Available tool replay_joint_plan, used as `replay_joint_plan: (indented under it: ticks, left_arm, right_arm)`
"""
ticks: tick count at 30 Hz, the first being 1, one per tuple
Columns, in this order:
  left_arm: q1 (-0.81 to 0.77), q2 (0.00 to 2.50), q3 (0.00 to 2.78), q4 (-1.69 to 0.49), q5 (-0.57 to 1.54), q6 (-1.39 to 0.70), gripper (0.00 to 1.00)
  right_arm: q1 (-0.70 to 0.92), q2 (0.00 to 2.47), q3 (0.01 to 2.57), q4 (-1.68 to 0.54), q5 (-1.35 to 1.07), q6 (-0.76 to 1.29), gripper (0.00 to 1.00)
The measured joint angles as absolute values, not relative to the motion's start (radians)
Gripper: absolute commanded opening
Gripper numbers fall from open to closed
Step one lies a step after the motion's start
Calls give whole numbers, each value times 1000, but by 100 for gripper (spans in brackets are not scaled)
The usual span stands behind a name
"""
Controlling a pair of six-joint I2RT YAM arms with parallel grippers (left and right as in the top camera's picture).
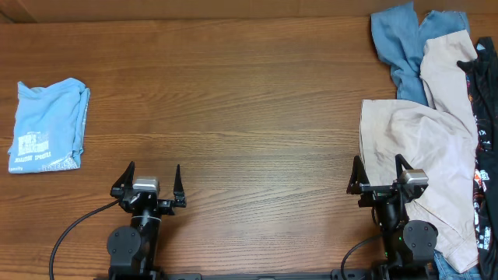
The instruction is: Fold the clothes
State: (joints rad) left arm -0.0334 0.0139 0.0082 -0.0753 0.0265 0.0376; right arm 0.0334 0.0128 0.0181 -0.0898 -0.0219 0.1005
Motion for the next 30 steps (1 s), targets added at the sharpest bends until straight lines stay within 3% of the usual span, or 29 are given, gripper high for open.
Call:
replay_joint_plan:
  ticks: [30]
  left_arm:
    - [-33, 14, 8, -58, 30, 36, 100]
  right_arm:
    - [33, 13, 18, -60, -74, 105, 100]
